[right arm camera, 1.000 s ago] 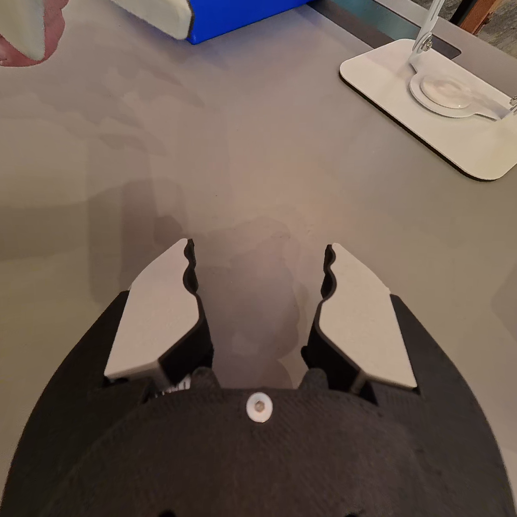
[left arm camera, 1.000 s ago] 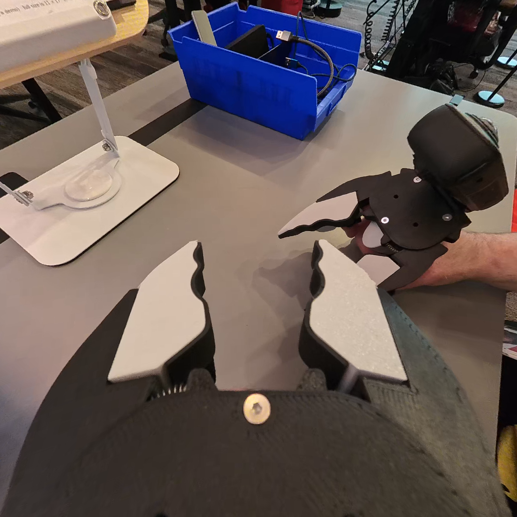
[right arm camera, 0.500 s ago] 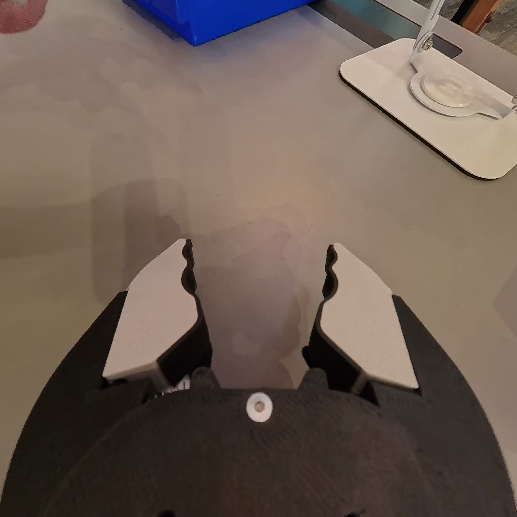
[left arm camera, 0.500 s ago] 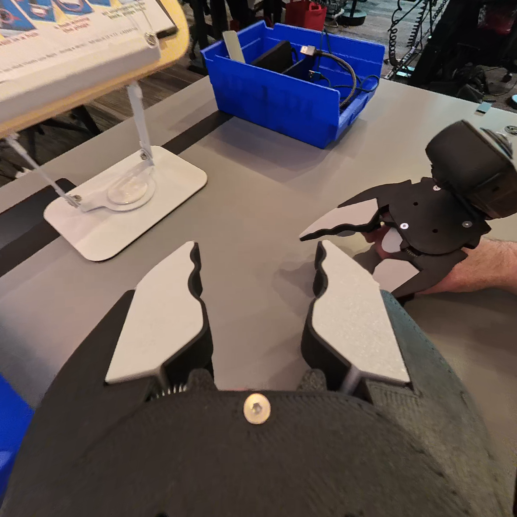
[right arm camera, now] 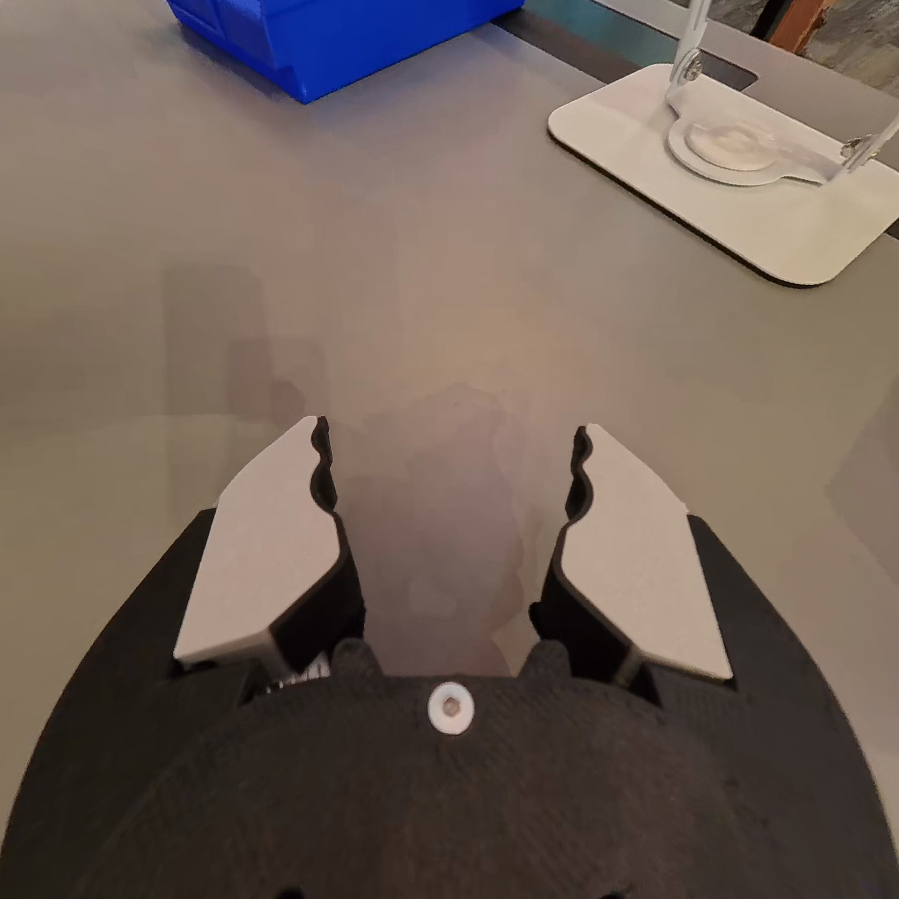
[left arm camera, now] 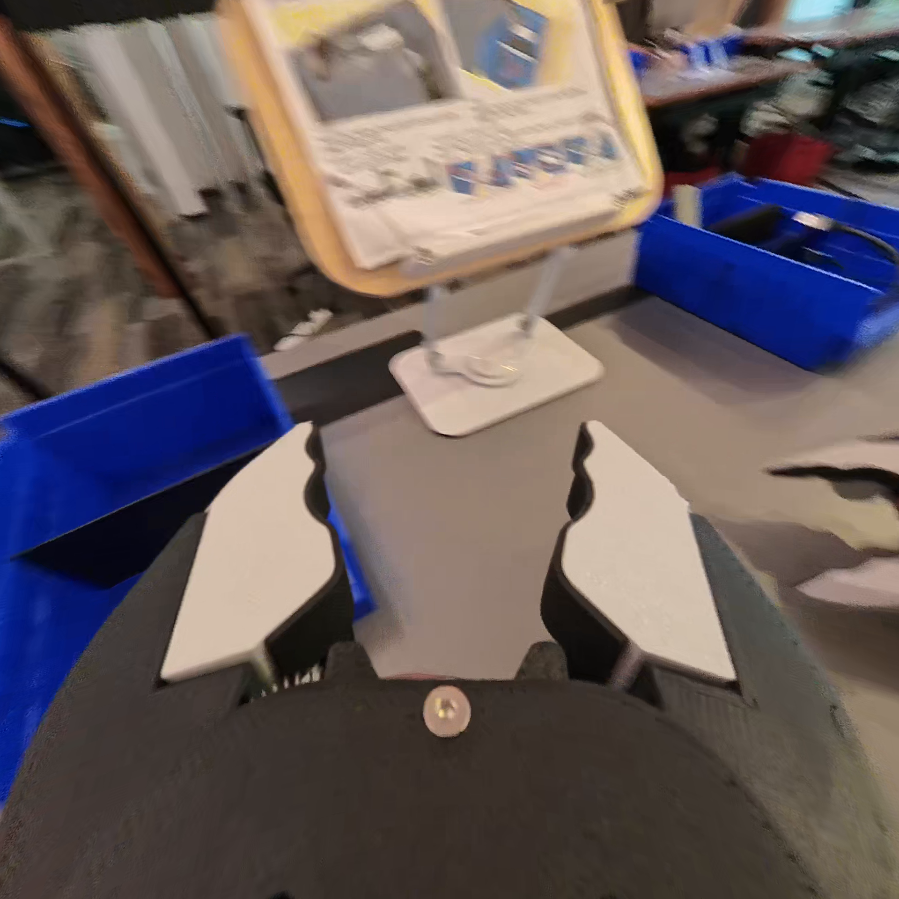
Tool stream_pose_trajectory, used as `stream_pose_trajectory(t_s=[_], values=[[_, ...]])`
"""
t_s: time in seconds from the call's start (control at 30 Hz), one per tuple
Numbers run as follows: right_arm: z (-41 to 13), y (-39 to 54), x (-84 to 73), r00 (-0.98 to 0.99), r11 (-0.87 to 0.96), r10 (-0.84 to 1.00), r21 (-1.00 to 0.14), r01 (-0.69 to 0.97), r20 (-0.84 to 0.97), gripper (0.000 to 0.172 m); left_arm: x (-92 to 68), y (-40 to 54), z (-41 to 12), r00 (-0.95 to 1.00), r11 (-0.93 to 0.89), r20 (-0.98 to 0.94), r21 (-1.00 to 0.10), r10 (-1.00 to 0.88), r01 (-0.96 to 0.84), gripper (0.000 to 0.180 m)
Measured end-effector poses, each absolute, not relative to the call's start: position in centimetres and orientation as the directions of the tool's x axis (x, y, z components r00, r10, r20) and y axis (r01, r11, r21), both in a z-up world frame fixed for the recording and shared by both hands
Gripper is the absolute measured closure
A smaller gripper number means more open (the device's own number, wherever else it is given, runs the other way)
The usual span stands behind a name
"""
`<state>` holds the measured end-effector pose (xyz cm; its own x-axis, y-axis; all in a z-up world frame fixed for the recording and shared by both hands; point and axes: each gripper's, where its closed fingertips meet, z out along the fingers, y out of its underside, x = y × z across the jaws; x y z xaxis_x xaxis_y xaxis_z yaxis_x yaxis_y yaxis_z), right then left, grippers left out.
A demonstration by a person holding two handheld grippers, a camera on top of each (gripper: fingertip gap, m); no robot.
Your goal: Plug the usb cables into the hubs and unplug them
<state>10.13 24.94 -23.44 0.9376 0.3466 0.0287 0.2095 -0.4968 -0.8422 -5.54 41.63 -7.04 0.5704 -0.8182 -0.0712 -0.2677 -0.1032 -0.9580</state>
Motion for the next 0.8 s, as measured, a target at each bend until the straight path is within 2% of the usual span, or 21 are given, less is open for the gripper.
stream_pose_trajectory(t_s=[0.13, 0.27, 0.5, 0.63, 0.77, 0.8], values=[[-22.4, 25.1, 12.9, 0.957, -0.455, 0.284, -0.872, 0.18, 0.05, 0.077, -12.1, 46.4, -5.3, 0.758, -0.083, -0.045, -0.988, -0.651, -0.129, 0.077], [-19.6, 25.0, 18.5, 0.99, -0.376, 0.126, -0.92, 0.107, 0.064, 0.073, -19.4, 50.8, -5.7, 0.877, -0.089, -0.059, -0.989, -0.477, -0.115, 0.069], [-15.3, 24.2, 30.5, 0.974, -0.316, -0.181, -0.946, 0.073, 0.136, 0.069, -27.4, 56.4, -10.3, 0.942, -0.245, 0.029, -0.968, -0.335, -0.058, 0.068], [-15.7, 24.1, 36.0, 0.948, -0.34, -0.3, -0.94, -0.004, 0.105, 0.072, -27.5, 58.3, -14.3, 0.937, -0.344, 0.058, -0.937, -0.345, -0.069, 0.067], [-17.6, 25.0, 38.4, 0.943, -0.401, -0.321, -0.914, -0.057, 0.082, 0.08, -25.7, 59.5, -17.1, 0.916, -0.406, 0.076, -0.908, -0.395, -0.1, 0.083], [-18.1, 25.3, 38.5, 0.949, -0.416, -0.307, -0.907, -0.067, 0.071, 0.085, -25.1, 59.6, -17.7, 0.906, -0.42, 0.085, -0.901, -0.415, -0.108, 0.096]])
